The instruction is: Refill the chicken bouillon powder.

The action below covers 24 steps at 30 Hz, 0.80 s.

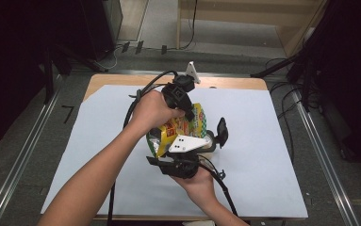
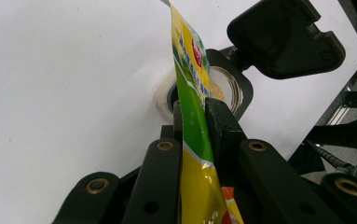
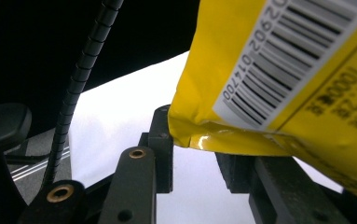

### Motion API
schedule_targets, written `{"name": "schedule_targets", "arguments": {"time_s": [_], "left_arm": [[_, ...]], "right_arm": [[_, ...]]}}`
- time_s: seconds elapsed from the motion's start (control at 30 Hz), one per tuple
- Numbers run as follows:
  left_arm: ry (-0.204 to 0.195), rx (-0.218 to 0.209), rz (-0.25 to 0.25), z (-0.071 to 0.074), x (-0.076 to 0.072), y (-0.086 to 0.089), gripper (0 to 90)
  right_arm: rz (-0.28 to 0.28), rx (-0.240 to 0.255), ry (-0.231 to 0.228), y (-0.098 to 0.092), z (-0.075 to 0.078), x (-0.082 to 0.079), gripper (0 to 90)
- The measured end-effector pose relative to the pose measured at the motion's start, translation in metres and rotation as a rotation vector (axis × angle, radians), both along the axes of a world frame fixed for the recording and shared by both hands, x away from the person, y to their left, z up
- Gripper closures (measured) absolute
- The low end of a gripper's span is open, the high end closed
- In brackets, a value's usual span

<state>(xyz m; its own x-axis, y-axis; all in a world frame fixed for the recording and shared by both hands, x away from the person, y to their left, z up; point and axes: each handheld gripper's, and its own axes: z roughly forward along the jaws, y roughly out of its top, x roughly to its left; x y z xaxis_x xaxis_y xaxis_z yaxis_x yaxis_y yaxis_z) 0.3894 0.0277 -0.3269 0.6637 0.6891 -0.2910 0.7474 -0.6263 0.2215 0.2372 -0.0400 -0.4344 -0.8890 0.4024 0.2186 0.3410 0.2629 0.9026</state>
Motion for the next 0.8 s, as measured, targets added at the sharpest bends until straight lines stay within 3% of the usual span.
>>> {"name": "schedule_targets", "arguments": {"time_s": [0.8], "left_arm": [[-0.003, 0.007, -0.009, 0.0008, 0.0003, -0.0031, 83.7]], "right_arm": [[-0.004, 0.003, 0.001, -0.0009, 0.001, -0.0001, 70.8]]}}
